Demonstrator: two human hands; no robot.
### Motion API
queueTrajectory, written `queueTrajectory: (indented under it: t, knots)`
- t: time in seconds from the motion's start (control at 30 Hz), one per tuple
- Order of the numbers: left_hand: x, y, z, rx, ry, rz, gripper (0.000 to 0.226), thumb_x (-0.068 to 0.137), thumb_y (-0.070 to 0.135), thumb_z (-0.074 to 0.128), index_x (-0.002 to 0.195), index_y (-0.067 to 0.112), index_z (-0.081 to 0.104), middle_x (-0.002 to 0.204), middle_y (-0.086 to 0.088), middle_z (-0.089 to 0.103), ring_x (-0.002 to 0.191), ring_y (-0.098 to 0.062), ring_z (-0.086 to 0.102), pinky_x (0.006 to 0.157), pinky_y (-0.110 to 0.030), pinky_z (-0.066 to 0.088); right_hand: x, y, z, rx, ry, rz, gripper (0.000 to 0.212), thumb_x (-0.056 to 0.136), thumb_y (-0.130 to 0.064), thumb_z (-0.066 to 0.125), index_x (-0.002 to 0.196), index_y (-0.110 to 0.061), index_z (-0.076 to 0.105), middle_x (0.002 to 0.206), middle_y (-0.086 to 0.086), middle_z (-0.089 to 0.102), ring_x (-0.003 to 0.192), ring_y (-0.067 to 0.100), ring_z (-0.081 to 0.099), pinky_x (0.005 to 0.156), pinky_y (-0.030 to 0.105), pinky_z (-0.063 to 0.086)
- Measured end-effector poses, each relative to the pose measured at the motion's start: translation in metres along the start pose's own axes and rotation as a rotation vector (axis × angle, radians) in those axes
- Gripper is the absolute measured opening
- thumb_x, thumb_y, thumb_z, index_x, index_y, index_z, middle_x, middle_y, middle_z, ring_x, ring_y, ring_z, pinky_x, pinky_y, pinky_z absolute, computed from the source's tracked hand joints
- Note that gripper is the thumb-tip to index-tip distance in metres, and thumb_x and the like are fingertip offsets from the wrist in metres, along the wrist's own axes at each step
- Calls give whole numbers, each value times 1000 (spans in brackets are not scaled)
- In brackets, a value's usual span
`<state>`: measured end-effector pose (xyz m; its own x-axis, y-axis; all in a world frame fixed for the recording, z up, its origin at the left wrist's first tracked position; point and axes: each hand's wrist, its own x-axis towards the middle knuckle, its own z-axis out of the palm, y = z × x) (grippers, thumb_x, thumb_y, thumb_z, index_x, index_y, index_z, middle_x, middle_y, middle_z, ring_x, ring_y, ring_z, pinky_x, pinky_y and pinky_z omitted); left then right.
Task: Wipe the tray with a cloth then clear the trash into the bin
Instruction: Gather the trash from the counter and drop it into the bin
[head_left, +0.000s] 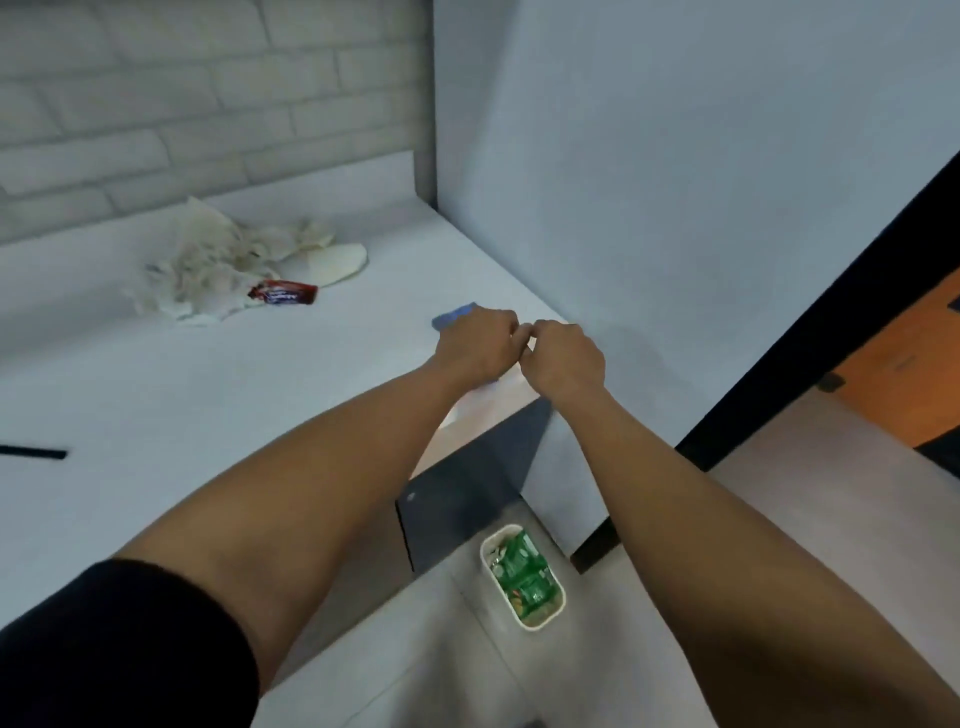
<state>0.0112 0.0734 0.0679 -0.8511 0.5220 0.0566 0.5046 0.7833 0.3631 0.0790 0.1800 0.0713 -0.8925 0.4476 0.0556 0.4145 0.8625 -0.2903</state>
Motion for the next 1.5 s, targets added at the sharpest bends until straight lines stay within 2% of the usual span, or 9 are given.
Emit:
queueTrajectory:
  t: [0.17, 0.37, 0.57, 0.73, 0.8, 1.13, 1.27, 1.4, 1.5]
  knots:
    - [-11, -77, -108, 132, 138, -72, 41, 98, 51, 38, 110, 26, 68, 106, -4, 69, 101, -28, 62, 70, -33, 40, 16, -104, -42, 47, 88, -175, 41, 93, -46, 54, 121, -16, 60, 111, 9, 66, 101, 30, 63, 71, 33, 43]
    - [-60, -194, -179, 172, 190, -238, 40, 96, 53, 39, 111, 30, 67, 97, 5, 72, 102, -22, 63, 71, -33, 45, 3, -234, -18, 102, 62, -415, 40, 92, -49, 54, 119, -20, 61, 110, 7, 66, 104, 29, 62, 77, 37, 48]
    - [-93, -301, -195, 180, 194, -427, 36, 97, 50, 42, 117, 31, 65, 120, 0, 66, 113, -26, 58, 81, -37, 45, 20, -297, 43, 69, -101, -554, 27, 91, -43, 53, 110, -26, 63, 105, 5, 66, 97, 28, 61, 69, 31, 43]
    - [-118, -374, -172, 158, 113, -567, 32, 99, 48, 44, 119, 32, 63, 119, 1, 64, 117, -22, 55, 89, -39, 49, 63, -331, 98, 24, -213, -626, 33, 90, -39, 53, 120, -29, 63, 116, 0, 66, 110, 25, 60, 81, 33, 48]
    - [-122, -396, -163, 135, 88, -649, 32, 98, 49, 45, 119, 33, 63, 119, 1, 62, 118, -21, 55, 92, -39, 48, 81, -353, 114, -32, -240, -701, 33, 91, -39, 53, 121, -26, 63, 118, 0, 66, 111, 24, 60, 78, 31, 46]
    - [-75, -447, -149, 47, 92, -827, 33, 98, 46, 47, 127, 34, 57, 127, 4, 59, 122, -18, 53, 96, -37, 47, 153, -425, 172, -101, -298, -810, 45, 91, -9, 51, 134, -18, 46, 130, 10, 49, 110, 28, 58, 82, 35, 53]
    - [-50, -456, -143, 9, 101, -867, 36, 97, 47, 47, 130, 33, 55, 128, 3, 58, 119, -19, 56, 97, -38, 49, 189, -423, 193, -129, -321, -771, 61, 94, -21, 52, 149, -26, 27, 147, 9, 35, 124, 28, 49, 90, 34, 49]
    - [-24, -457, -135, -17, 98, -872, 38, 96, 47, 48, 132, 34, 52, 130, 1, 56, 120, -23, 56, 97, -41, 49, 207, -419, 217, -144, -442, -844, 46, 94, -31, 50, 138, -22, 40, 133, 6, 52, 120, 24, 52, 93, 28, 46]
    - [-13, -454, -125, -29, 107, -874, 41, 95, 46, 51, 134, 33, 50, 130, -1, 55, 118, -26, 58, 93, -39, 48, 209, -418, 228, -132, -407, -913, 28, 96, -16, 46, 121, -22, 55, 123, 0, 60, 112, 17, 57, 92, 24, 45]
